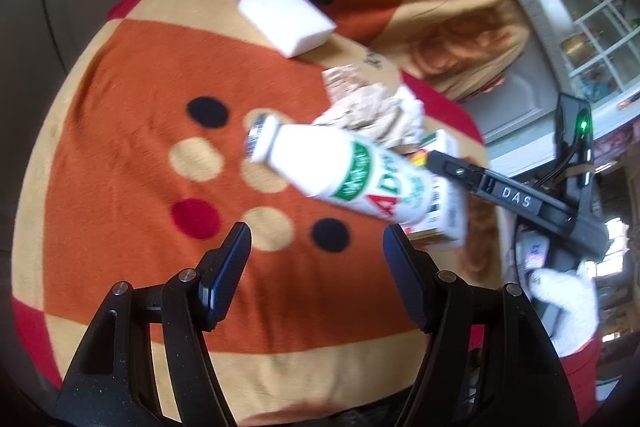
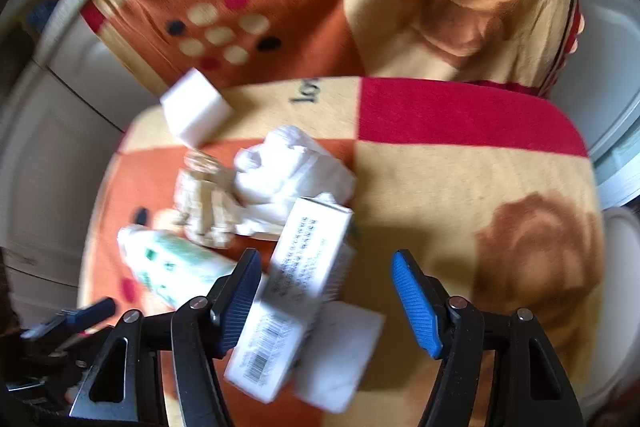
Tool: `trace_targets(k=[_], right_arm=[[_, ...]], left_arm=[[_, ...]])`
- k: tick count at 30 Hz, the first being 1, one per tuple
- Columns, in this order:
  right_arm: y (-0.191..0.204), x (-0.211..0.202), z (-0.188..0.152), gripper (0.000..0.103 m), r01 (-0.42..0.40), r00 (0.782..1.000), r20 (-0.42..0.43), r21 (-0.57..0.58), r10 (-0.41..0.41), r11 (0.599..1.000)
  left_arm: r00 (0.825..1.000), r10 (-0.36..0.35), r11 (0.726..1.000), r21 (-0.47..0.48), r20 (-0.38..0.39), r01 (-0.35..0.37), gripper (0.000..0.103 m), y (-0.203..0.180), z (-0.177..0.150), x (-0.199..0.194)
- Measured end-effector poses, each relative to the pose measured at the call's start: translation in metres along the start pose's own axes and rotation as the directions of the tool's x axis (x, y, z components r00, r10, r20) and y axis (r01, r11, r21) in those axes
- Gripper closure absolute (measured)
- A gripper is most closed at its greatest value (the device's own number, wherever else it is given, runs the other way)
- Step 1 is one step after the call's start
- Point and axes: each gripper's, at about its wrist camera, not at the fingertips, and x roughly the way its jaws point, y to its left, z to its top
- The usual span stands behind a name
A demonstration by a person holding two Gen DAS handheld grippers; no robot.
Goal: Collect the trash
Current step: 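Grasp the white AD milk bottle with the left tool while the right tool grasps the white medicine box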
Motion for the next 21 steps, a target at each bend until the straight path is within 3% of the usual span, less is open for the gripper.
trace_targets(k=[3, 8, 12, 15, 21], right_arm=[[0.001, 0.003, 0.0, 0.061, -0.048, 0.999, -0.012, -0.022, 0.048, 0.999], [0.016, 0.009, -0.003, 0.064, -0.096, 0.993, -0.072, -0.077, 0.09, 0.992], [0.034, 0.002, -0.022, 0.071, -0.207, 0.971, -0.148, -0.125, 0.188, 0.97], [0.046, -0.008, -0.034, 0.072, -0.262, 0.958, -0.158, -0.148, 0.238, 0.954], [0.032, -0.017, -0.039, 0.076, -0.244, 0.967, -0.105, -0.123, 0.232, 0.962]], left_arm=[[0.999, 0.039, 0.999, -0.009, -0.017, -0.04, 0.036, 0.01, 0.003, 0.01], [0.996, 0.085, 0.996, -0.011, -0.029, -0.085, 0.036, 0.02, 0.017, 0.028], [0.997, 0.073, 0.997, -0.032, -0.006, -0.073, 0.036, 0.029, 0.031, 0.023], [0.999, 0.051, 0.998, -0.037, -0.009, -0.052, 0.036, 0.032, 0.035, 0.015], [1.0, -0.022, 0.998, -0.058, -0.003, 0.021, 0.036, 0.019, 0.031, -0.001]])
